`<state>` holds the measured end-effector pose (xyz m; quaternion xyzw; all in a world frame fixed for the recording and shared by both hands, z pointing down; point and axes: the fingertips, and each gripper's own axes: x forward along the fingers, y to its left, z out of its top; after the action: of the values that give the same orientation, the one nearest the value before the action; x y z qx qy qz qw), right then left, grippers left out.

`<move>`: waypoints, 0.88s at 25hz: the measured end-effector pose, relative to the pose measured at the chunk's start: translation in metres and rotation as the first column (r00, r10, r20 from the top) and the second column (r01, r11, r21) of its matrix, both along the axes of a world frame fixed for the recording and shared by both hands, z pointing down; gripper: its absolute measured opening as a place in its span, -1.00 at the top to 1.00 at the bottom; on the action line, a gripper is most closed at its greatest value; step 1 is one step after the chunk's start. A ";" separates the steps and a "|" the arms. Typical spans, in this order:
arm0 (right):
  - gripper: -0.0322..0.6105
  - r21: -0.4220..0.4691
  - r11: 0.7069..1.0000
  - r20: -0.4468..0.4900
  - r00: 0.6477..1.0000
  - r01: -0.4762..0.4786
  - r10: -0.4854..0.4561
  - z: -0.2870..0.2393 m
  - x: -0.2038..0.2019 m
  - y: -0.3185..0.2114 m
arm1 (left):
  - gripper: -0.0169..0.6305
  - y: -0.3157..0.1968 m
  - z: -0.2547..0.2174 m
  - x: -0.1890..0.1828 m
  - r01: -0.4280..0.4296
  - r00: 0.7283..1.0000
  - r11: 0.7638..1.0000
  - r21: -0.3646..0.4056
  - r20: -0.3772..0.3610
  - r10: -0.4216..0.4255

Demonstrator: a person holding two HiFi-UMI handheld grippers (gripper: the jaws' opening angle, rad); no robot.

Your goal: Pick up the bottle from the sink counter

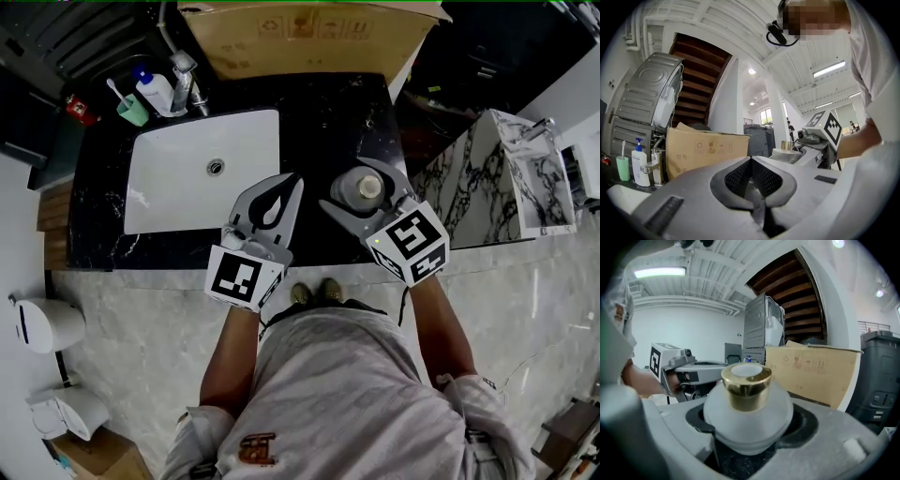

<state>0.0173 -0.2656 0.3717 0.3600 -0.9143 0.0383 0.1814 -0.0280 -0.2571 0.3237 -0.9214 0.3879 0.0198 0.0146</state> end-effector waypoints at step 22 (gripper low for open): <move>-0.16 0.078 0.997 0.104 0.994 0.005 -0.013 -0.049 0.014 0.030 | 0.95 0.018 -0.021 0.011 -0.002 1.000 0.999 0.039 0.011 0.001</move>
<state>0.0313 -0.2358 0.3230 0.3603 -0.9249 0.0211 0.1193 -0.0166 -0.2388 0.3031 -0.9213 0.3866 0.0224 0.0348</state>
